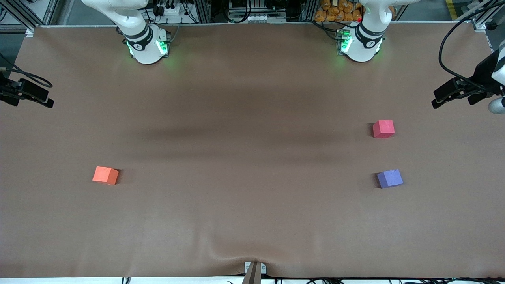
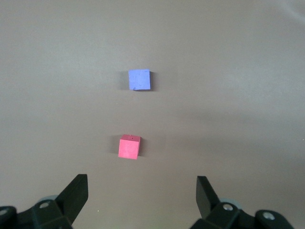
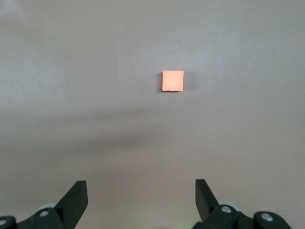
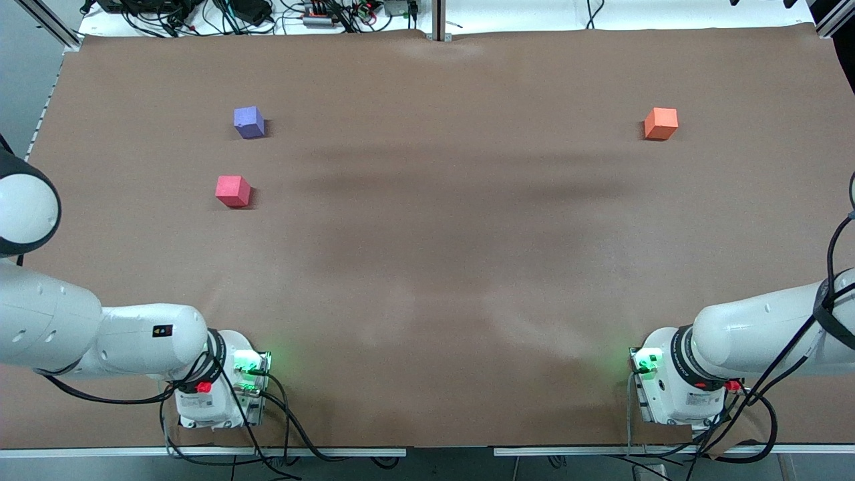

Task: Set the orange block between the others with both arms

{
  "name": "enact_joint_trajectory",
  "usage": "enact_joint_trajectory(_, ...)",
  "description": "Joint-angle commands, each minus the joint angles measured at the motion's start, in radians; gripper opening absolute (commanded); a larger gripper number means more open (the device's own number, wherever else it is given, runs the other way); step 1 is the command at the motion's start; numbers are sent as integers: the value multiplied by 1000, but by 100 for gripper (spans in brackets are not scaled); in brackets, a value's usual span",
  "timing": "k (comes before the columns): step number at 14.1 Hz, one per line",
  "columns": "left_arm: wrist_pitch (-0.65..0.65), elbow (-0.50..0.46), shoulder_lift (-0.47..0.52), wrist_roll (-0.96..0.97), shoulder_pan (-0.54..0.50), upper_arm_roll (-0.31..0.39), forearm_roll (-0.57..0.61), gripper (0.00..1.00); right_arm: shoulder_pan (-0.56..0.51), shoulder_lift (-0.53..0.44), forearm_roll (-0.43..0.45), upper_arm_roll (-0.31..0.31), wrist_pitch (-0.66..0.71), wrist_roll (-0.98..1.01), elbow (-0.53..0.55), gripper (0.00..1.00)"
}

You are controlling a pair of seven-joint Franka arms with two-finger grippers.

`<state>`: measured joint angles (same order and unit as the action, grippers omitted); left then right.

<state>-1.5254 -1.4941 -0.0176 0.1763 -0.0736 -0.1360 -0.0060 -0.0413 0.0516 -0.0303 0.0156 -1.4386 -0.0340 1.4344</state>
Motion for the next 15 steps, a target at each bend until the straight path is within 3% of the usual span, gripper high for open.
enact_joint_trajectory(1, 24, 26, -12, -20, -5, 0, 14, 100, -14, -10, 9, -14, -2, -15, 3, 100)
enact_joint_trajectory(15, 24, 20, -2, -17, -5, -5, 15, 100, -11, 1, 10, -14, -8, -14, 3, 100)
